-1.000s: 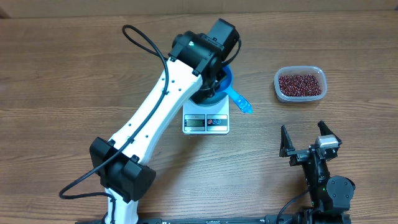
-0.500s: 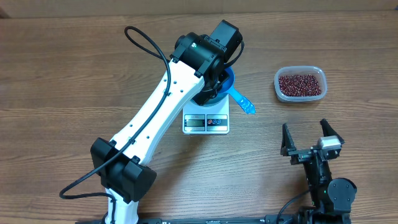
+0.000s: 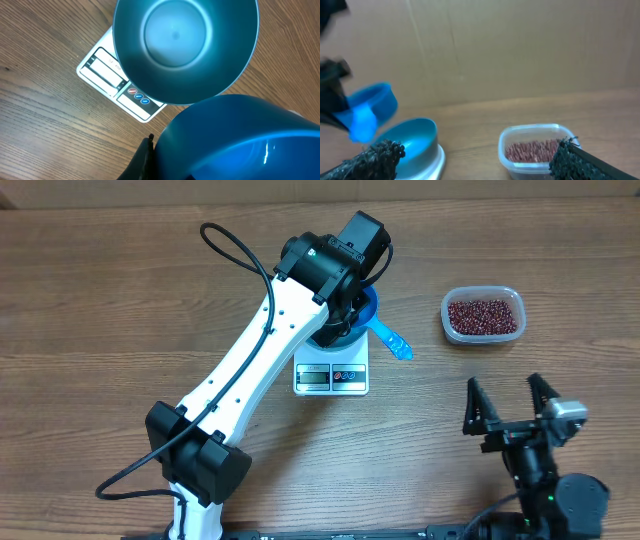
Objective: Scoop item into bowl and weigh 150g on scale
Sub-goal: 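Reach the right gripper to the bean container and grasp it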
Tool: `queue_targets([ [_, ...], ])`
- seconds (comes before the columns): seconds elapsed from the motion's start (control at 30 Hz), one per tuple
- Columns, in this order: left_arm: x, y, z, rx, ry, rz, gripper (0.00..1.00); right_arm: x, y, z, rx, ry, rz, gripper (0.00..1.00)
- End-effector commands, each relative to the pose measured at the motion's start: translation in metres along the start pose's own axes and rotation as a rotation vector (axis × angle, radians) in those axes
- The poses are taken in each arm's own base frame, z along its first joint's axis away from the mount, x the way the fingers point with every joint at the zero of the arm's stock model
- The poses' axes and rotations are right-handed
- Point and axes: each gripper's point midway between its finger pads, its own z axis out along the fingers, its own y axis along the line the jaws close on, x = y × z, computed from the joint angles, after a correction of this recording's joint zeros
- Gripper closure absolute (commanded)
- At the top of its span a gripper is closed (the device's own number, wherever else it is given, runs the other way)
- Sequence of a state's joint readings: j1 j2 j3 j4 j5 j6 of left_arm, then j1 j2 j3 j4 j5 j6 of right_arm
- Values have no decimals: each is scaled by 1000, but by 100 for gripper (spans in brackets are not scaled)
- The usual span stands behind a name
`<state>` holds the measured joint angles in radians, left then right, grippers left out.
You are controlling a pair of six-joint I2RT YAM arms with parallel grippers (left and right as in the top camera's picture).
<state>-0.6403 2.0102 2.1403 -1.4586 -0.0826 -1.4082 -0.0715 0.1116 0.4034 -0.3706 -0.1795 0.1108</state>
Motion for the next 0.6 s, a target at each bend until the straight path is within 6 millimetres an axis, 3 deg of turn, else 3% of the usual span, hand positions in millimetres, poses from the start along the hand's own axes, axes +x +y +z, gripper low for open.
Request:
queue_targets([
  [0.0,-1,-5,-16,47,-8,-16,96,-29,5,-2,6,18,56,0],
  [0.17,-1,-5,-16,48,-8,-39,96,-41,14,8,-7,160,190,0],
  [0.27,-1,-5,-16,48,-8,-50,96,-43,33,19,-107,264,224,0],
  [0.57,0,-5,-16,48,2,-119,96,-26,84,55,-402,585,577,0],
])
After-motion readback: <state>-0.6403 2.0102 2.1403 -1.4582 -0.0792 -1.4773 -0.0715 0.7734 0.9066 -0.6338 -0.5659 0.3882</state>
